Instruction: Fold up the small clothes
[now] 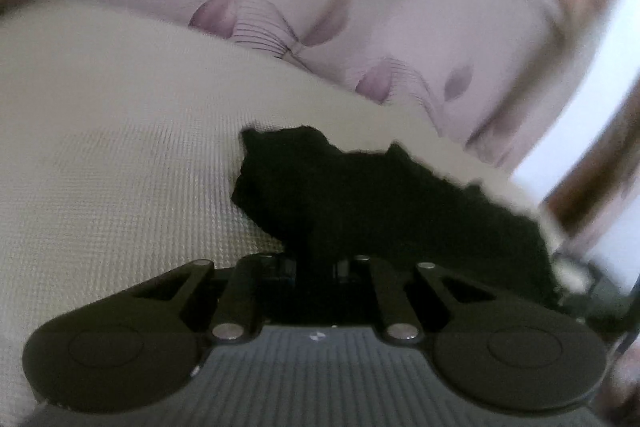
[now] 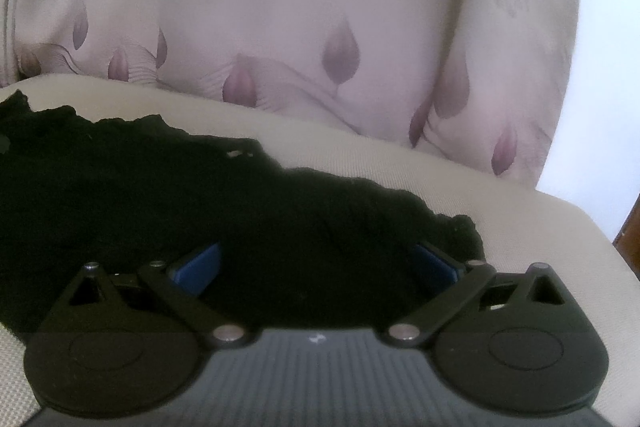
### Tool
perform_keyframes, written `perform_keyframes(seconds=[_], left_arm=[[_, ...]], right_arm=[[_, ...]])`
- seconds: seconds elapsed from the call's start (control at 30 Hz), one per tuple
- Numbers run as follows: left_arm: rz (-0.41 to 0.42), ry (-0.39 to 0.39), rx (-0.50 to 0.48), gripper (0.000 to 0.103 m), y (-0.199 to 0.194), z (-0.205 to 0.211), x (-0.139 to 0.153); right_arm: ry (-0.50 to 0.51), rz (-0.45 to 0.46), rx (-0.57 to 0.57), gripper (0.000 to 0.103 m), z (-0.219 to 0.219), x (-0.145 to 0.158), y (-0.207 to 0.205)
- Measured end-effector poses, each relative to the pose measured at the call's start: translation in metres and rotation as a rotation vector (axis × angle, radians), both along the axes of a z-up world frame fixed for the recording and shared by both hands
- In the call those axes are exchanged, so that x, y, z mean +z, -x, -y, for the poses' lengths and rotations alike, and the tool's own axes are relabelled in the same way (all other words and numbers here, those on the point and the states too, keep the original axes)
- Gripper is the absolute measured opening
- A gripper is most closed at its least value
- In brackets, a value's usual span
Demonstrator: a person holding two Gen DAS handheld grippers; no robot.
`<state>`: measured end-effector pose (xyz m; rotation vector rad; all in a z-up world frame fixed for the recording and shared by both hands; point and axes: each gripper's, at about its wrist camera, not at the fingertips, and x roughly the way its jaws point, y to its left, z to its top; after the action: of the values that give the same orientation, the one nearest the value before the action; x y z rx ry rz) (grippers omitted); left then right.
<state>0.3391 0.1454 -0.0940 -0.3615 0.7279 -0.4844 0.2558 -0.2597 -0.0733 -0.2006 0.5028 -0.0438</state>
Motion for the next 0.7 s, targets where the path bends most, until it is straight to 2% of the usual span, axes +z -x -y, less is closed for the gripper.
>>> perform_keyframes(seconds=[0.13, 0.37, 0.7], left_arm=[[0.028, -0.055, 0.044, 0.014, 0.008, 0.015, 0.007], [0.065, -0.069, 0.107, 0.013, 0.016, 0.036, 0.037], [0.085, -0.136, 0.049, 0.013, 0.025, 0.102, 0.078]], right_arm=[[-0.025, 0.013, 0.005, 0.103, 0.004, 0.002, 0.002], [-0.094, 0.031, -0.003, 0.103, 0.014, 0.004, 0.005], [-0.145, 0.068, 0.006, 0.103, 0.020, 0.007, 0.010]])
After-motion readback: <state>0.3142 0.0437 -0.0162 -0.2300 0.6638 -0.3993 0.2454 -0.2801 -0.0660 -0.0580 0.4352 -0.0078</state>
